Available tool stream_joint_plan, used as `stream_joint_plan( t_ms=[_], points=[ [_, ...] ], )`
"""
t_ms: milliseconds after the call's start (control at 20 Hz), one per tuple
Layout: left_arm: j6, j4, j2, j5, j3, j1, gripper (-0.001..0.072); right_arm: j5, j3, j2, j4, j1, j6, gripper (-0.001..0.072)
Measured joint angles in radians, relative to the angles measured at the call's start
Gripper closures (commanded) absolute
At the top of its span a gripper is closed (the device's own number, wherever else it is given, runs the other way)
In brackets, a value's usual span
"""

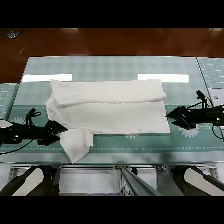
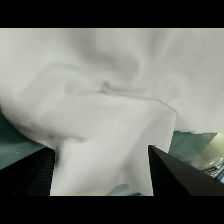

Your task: Fold the shirts.

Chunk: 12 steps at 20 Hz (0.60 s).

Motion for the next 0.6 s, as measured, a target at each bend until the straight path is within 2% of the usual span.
stream_joint_plan(
  t_ms=[50,100,150,350,600],
  points=[
    [0.005,-0.007,0.0,0.008,-0.006,-0.024,0.0132,-0.002,0.012,0.001,-0.005,-0.001,0.004,0.0089],
    [0.012,-0.008,0.001,0.017,-0.01,-0.041,0.0503,-0.001,0.026,0.001,-0.025,-0.002,0.013,0.0088],
    [0.024,-0.001,0.0,0.032,-0.014,-0.054,0.0683,0.0,0.043,0.002,-0.054,-0.002,0.029,0.0089],
    [0.095,-0.022,0.003,0.013,-0.018,-0.077,0.0688,0.03,0.06,0.002,-0.186,-0.002,0.118,0.0088],
    [0.124,-0.05,0.003,0.01,-0.019,-0.084,0.0688,0.05,-0.04,0.0,-0.192,-0.002,0.143,0.0089]
  ],
)
